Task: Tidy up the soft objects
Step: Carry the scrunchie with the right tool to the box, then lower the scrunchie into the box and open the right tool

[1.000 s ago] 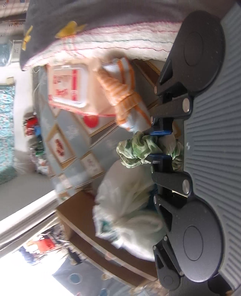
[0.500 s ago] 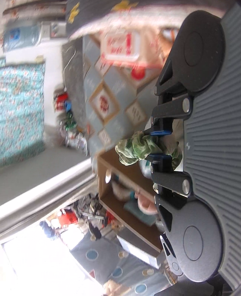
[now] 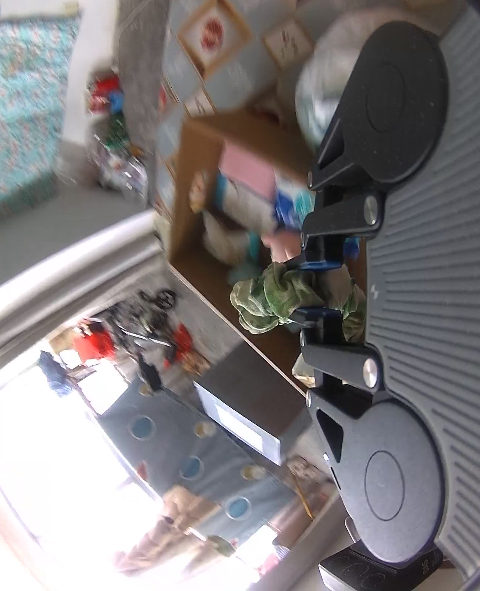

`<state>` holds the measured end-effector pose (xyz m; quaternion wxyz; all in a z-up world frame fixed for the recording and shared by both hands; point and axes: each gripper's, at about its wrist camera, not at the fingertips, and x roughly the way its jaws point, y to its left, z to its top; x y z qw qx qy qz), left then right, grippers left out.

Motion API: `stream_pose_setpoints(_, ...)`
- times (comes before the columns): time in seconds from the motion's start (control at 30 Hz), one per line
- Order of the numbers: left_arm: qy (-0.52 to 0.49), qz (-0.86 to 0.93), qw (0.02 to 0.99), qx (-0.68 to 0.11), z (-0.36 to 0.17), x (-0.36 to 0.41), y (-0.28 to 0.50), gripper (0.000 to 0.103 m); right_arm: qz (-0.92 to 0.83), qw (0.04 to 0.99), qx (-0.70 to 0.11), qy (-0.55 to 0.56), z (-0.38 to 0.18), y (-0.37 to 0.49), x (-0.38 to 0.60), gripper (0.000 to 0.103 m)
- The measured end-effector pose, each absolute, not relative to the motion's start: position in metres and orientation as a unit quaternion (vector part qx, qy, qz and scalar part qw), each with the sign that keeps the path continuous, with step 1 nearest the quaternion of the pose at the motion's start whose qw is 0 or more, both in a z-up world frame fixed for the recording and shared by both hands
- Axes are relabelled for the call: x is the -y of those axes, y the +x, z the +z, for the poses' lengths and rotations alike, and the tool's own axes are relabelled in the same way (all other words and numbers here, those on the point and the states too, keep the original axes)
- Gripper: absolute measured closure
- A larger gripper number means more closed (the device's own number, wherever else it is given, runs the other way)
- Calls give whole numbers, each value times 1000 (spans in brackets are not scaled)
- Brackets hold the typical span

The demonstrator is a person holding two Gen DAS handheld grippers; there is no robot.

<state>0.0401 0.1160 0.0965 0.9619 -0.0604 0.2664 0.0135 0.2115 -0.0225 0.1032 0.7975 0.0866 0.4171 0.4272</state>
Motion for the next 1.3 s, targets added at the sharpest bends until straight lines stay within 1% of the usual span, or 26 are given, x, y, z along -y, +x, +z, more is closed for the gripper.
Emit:
stream_pose_setpoints(0.17,-84,41,947,-307,79,-149,47,33,427,772,-467,56,75,221,-31,85)
stream_pose_setpoints(0.37,-93,52,923,-369,46,-162,61,33,406,748,-525,7,38,228,-75,84)
stream_pose_setpoints(0.57,-109,46,905,-410,30,-171,60,34,395,728,-559,-38,13,231,-108,82)
stream_pose_setpoints(0.67,-98,47,902,-417,26,-171,62,34,393,721,-569,-49,5,234,-106,82)
stream_pose_setpoints(0.73,-90,49,904,-415,24,-172,65,36,390,718,-574,-57,1,235,-106,81)
stream_pose_setpoints(0.87,-93,49,904,-415,25,-176,66,34,387,712,-582,-64,-7,239,-111,79)
stream_pose_setpoints(1.1,-97,60,908,-404,29,-185,59,34,374,722,-573,-100,-9,235,-120,71)
stream_pose_setpoints(1.17,-97,61,909,-401,31,-186,56,34,366,733,-563,-112,-6,232,-121,68)
stream_pose_setpoints(1.23,-94,64,911,-397,33,-186,54,34,366,740,-554,-111,-2,232,-120,60)
stream_pose_setpoints(1.3,-93,65,912,-393,35,-187,52,34,365,746,-547,-105,3,232,-117,57)
